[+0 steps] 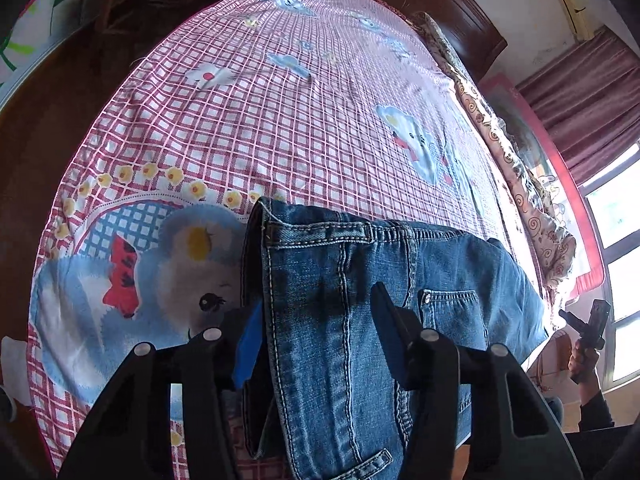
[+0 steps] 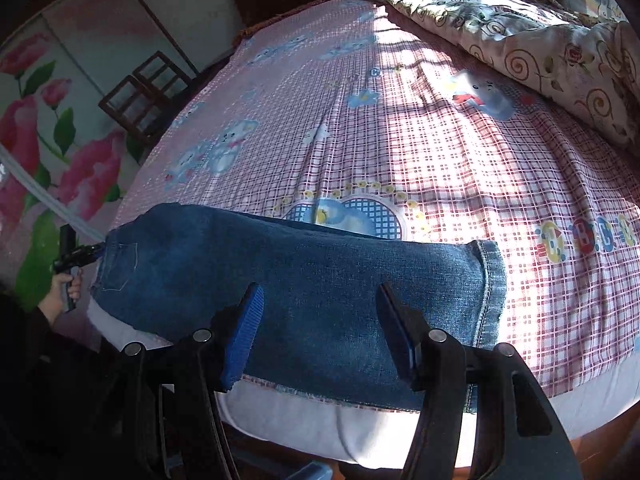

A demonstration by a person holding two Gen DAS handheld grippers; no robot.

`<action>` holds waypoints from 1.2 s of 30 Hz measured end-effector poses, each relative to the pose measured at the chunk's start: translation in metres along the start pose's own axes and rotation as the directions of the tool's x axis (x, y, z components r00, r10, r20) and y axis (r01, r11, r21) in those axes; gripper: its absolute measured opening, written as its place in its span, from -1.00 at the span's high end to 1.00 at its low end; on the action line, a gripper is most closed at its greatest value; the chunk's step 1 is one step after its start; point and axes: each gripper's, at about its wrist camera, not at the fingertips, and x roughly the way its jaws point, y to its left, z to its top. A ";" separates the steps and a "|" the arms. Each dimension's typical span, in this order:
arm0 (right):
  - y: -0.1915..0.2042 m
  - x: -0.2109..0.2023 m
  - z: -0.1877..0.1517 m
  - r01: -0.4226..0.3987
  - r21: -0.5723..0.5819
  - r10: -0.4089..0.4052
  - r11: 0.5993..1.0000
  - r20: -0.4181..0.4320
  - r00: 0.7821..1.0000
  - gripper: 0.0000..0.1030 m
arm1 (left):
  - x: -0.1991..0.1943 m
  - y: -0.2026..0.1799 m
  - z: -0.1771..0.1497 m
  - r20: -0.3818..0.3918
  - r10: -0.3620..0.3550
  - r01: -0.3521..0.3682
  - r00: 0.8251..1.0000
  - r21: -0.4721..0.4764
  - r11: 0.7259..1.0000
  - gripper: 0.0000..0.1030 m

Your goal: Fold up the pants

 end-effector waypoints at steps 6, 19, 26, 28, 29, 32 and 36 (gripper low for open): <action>-0.007 0.011 -0.004 0.014 0.023 -0.013 1.000 -0.020 1.000 -0.12 | 0.007 -0.006 0.006 -0.006 -0.026 0.026 1.000 0.036 0.999 0.73; -0.027 0.036 -0.018 0.071 0.074 -0.065 0.995 -0.070 0.995 -0.12 | -0.025 -0.014 0.044 0.120 -0.037 0.025 0.992 0.096 0.995 0.79; -0.024 0.036 -0.020 0.074 0.071 -0.068 0.995 -0.083 0.994 -0.12 | -0.017 -0.012 0.057 0.148 -0.023 0.005 0.989 0.121 0.993 0.79; -0.024 0.036 -0.021 0.070 0.074 -0.064 0.995 -0.085 0.994 -0.12 | -0.019 -0.010 0.057 0.176 -0.057 0.034 0.983 0.130 0.991 0.79; -0.024 0.037 -0.022 0.063 0.076 -0.056 0.995 -0.087 0.995 -0.12 | -0.016 -0.010 0.056 0.169 -0.045 0.022 0.985 0.137 0.990 0.79; -0.007 0.040 -0.017 0.051 0.044 -0.048 0.998 -0.059 0.997 -0.12 | 0.001 -0.004 0.048 0.097 0.032 -0.046 0.995 0.147 0.988 0.79; 0.054 0.054 0.010 -0.052 -0.123 0.052 0.991 -0.007 0.999 -0.12 | 0.005 0.007 0.029 0.073 0.062 -0.071 0.995 0.128 0.989 0.74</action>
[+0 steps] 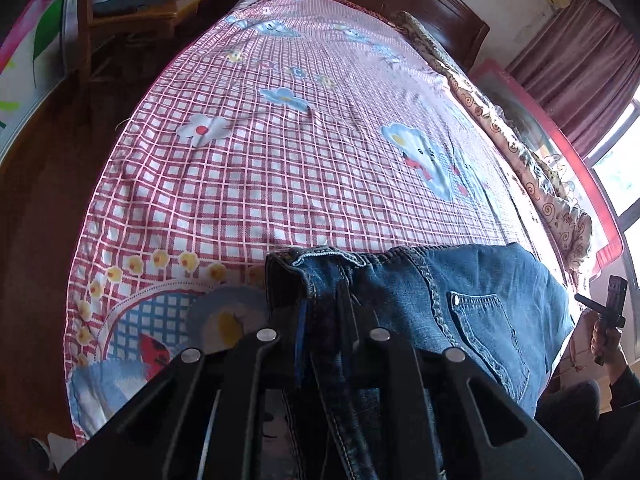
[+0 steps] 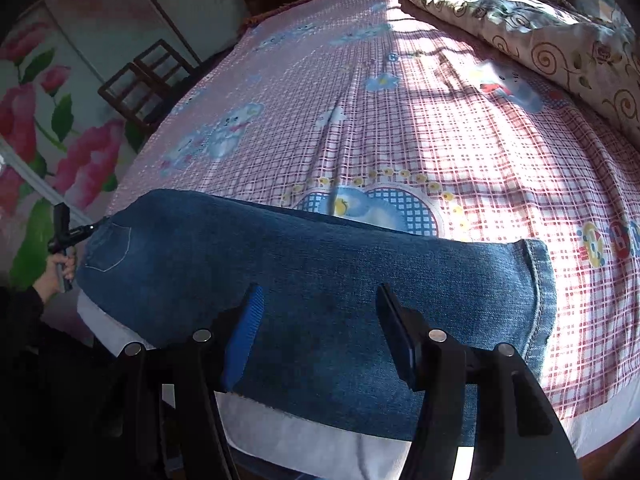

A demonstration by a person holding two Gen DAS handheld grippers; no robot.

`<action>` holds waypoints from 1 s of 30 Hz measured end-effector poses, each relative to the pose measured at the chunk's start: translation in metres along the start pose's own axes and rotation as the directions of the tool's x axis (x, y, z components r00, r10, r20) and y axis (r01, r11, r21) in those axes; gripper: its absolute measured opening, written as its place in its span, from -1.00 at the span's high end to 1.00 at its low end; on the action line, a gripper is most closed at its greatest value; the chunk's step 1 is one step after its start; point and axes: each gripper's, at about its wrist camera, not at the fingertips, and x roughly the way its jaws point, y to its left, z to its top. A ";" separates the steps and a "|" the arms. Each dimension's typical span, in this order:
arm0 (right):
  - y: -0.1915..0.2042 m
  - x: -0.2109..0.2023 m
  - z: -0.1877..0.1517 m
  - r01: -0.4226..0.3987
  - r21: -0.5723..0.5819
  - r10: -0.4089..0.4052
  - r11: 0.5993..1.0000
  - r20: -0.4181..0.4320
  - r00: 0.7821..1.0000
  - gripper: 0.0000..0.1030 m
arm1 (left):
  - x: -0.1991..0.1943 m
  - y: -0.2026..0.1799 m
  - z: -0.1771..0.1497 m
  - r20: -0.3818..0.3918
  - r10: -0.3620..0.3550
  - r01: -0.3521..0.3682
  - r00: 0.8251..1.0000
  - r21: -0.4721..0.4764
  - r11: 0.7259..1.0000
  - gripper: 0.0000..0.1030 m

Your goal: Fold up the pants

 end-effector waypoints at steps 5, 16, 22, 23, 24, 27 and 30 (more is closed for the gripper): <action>0.069 0.067 0.055 -0.058 -0.192 0.040 0.980 -0.092 0.995 -0.12 | -0.035 -0.006 -0.018 0.113 0.107 -0.103 0.988 -0.044 0.994 -0.05; 0.124 0.164 0.101 -0.137 -0.394 0.013 0.909 -0.303 0.953 -0.12 | -0.075 -0.137 -0.064 0.190 0.035 -0.078 0.981 0.224 0.971 -0.23; 0.131 0.188 0.098 -0.162 -0.443 -0.030 0.882 -0.395 0.918 0.63 | -0.022 -0.147 -0.096 0.047 0.020 -0.030 0.999 0.233 0.972 -0.22; 0.130 0.189 0.099 -0.166 -0.446 -0.030 0.880 -0.401 0.916 0.83 | -0.016 -0.144 -0.099 0.031 0.027 -0.033 0.999 0.232 0.972 -0.21; 0.130 0.189 0.101 -0.179 -0.444 -0.018 0.878 -0.404 0.915 0.92 | -0.010 -0.141 -0.102 0.015 0.040 -0.042 0.999 0.232 0.972 -0.21; 0.130 0.182 0.115 -0.173 -0.443 -0.005 0.879 -0.372 0.928 0.99 | -0.001 -0.138 -0.108 0.000 0.054 -0.053 0.999 0.240 0.969 -0.21; 0.132 0.173 0.132 -0.180 -0.425 0.030 0.887 -0.336 0.941 0.99 | -0.002 -0.139 -0.107 0.008 0.060 -0.060 0.998 0.240 0.969 -0.21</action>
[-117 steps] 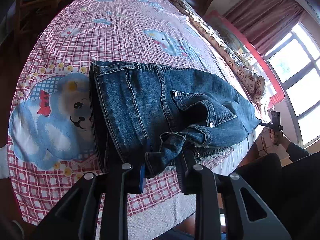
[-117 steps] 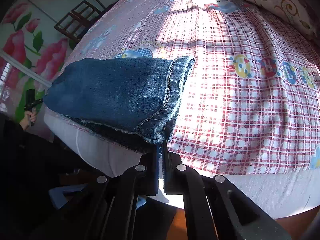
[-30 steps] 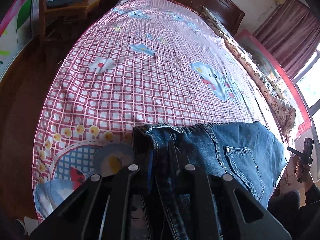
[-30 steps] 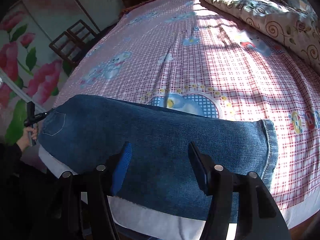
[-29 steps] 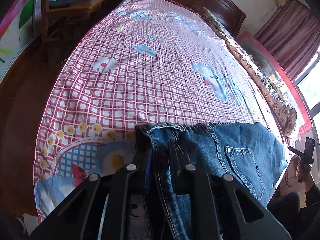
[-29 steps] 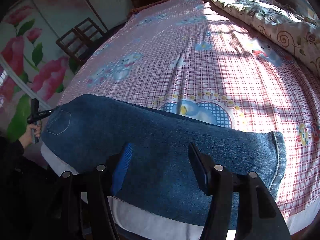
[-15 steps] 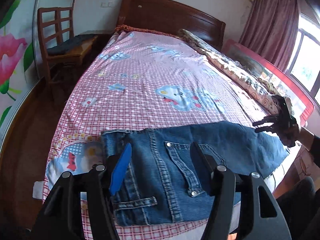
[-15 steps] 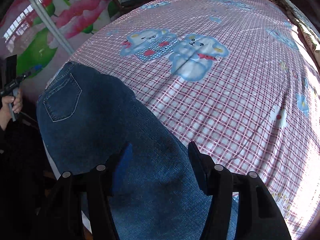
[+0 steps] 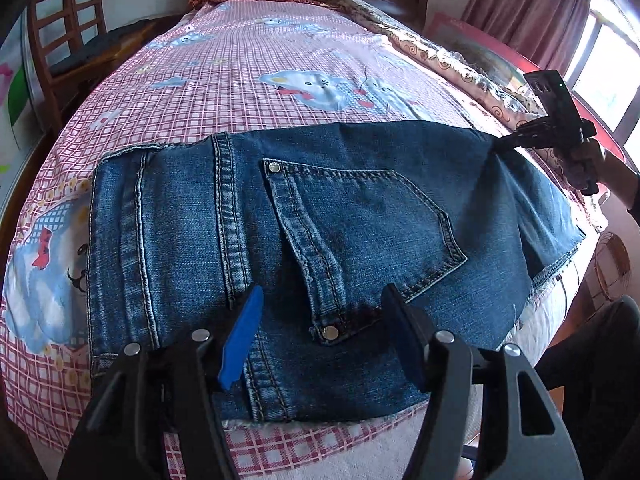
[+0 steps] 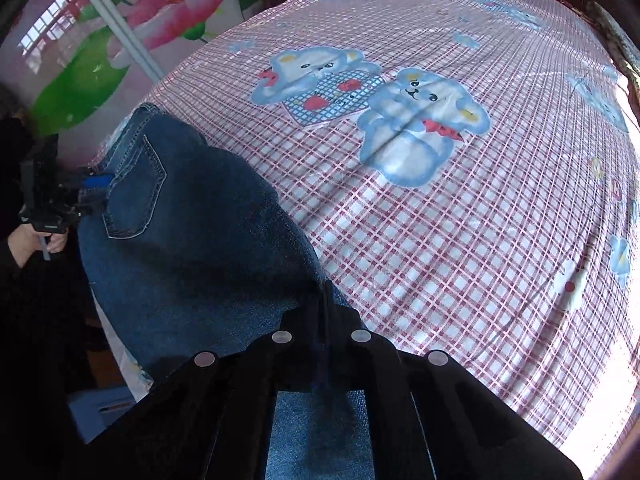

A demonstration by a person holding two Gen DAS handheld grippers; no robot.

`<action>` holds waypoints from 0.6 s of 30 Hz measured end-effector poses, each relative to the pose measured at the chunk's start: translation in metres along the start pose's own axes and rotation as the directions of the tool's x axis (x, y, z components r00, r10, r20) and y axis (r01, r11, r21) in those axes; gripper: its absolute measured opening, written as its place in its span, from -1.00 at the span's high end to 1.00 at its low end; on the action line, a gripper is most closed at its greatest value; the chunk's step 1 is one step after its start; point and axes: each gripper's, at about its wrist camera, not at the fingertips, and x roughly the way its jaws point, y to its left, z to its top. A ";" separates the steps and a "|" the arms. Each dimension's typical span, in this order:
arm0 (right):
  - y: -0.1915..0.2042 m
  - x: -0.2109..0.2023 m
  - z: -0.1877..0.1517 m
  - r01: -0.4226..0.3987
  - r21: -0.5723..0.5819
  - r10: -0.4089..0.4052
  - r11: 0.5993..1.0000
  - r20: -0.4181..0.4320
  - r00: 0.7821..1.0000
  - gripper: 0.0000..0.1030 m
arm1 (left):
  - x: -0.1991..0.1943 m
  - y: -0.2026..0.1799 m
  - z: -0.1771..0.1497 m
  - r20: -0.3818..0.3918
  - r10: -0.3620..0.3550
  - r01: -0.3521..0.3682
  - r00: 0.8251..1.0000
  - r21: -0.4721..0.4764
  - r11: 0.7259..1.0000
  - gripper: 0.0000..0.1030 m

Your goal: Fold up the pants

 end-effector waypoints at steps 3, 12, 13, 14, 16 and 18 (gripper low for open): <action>-0.002 0.009 0.001 0.015 0.004 -0.015 1.000 -0.028 0.999 0.99 | 0.004 -0.003 0.000 -0.009 0.012 -0.012 1.000 0.012 1.000 -0.21; 0.004 -0.017 -0.019 0.111 0.112 -0.121 0.987 0.083 0.989 0.56 | 0.005 -0.004 0.000 -0.015 0.021 -0.021 1.000 0.032 0.999 -0.21; 0.007 -0.029 -0.025 0.127 0.125 -0.141 0.984 0.112 0.984 0.56 | 0.005 -0.004 0.000 -0.015 0.021 -0.020 1.000 0.036 0.999 -0.21; 0.010 -0.040 -0.034 0.139 0.134 -0.158 0.981 0.136 0.978 0.56 | 0.004 -0.004 0.000 -0.016 0.018 -0.018 1.000 0.039 0.999 -0.21; 0.009 -0.057 -0.062 0.167 0.188 -0.195 0.968 0.146 0.970 0.56 | 0.004 -0.003 0.001 -0.019 0.009 -0.008 1.000 0.038 0.999 -0.21; -0.007 -0.077 -0.105 0.186 0.302 -0.242 0.935 0.159 0.957 0.56 | 0.005 -0.001 0.003 -0.023 -0.002 0.002 1.000 0.036 0.999 -0.22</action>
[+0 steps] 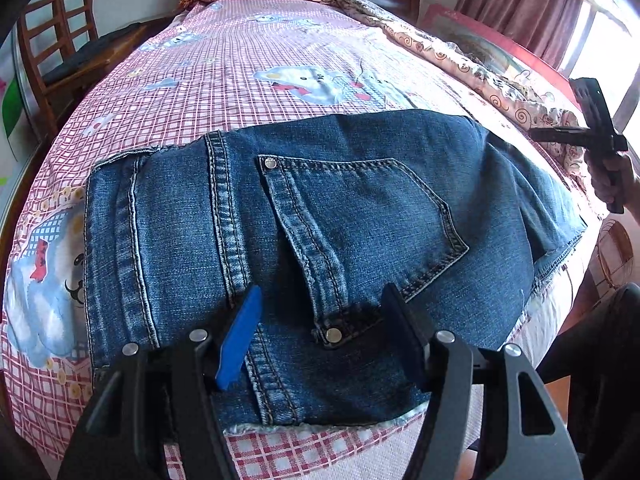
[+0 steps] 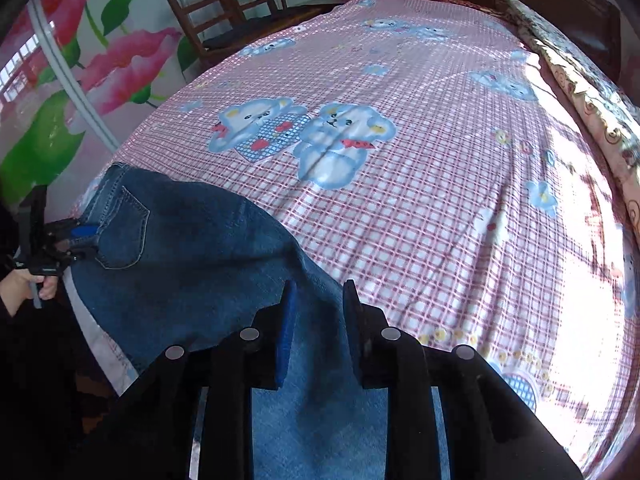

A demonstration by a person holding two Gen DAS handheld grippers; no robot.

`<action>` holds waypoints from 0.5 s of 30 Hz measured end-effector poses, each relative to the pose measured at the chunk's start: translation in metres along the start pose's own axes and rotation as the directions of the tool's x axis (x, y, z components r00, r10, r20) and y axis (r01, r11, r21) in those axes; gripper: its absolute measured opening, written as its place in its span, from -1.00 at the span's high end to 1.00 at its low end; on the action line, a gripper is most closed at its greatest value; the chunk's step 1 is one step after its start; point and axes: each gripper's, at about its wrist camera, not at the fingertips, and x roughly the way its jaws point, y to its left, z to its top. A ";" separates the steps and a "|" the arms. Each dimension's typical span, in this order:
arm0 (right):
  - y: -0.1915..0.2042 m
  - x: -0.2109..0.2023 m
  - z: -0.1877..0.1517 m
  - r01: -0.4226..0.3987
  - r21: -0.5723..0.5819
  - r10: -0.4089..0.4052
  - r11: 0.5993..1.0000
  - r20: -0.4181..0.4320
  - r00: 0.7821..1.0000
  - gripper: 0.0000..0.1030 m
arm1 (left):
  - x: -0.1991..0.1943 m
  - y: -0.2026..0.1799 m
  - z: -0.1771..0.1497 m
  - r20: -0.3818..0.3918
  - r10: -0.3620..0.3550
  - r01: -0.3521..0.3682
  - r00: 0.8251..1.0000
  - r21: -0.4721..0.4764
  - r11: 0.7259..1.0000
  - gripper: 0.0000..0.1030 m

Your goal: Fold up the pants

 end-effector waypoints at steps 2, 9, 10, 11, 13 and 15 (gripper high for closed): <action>-0.047 -0.028 -0.040 0.042 0.162 -0.047 0.986 0.032 0.998 0.56 | 0.000 0.001 0.001 -0.001 -0.006 0.006 1.000 -0.002 1.000 -0.23; -0.153 -0.088 -0.133 0.195 0.422 -0.222 0.885 0.016 0.975 0.56 | 0.002 -0.002 0.001 0.005 -0.004 0.004 1.000 -0.002 1.000 -0.35; -0.160 -0.086 -0.139 0.203 0.435 -0.230 0.877 0.010 0.973 0.56 | 0.002 -0.002 0.001 0.005 -0.004 0.004 1.000 -0.006 1.000 -0.35; -0.168 -0.084 -0.142 0.206 0.447 -0.232 0.870 0.003 0.973 0.56 | 0.002 -0.002 0.001 0.004 -0.004 0.004 1.000 -0.012 1.000 -0.36; -0.180 -0.079 -0.147 0.215 0.469 -0.240 0.856 -0.008 0.971 0.56 | 0.002 -0.002 0.002 0.003 -0.001 0.001 1.000 -0.021 1.000 -0.36; -0.190 -0.075 -0.149 0.226 0.489 -0.252 0.842 -0.012 0.968 0.56 | 0.003 -0.003 0.002 0.002 0.004 -0.004 1.000 -0.027 1.000 -0.36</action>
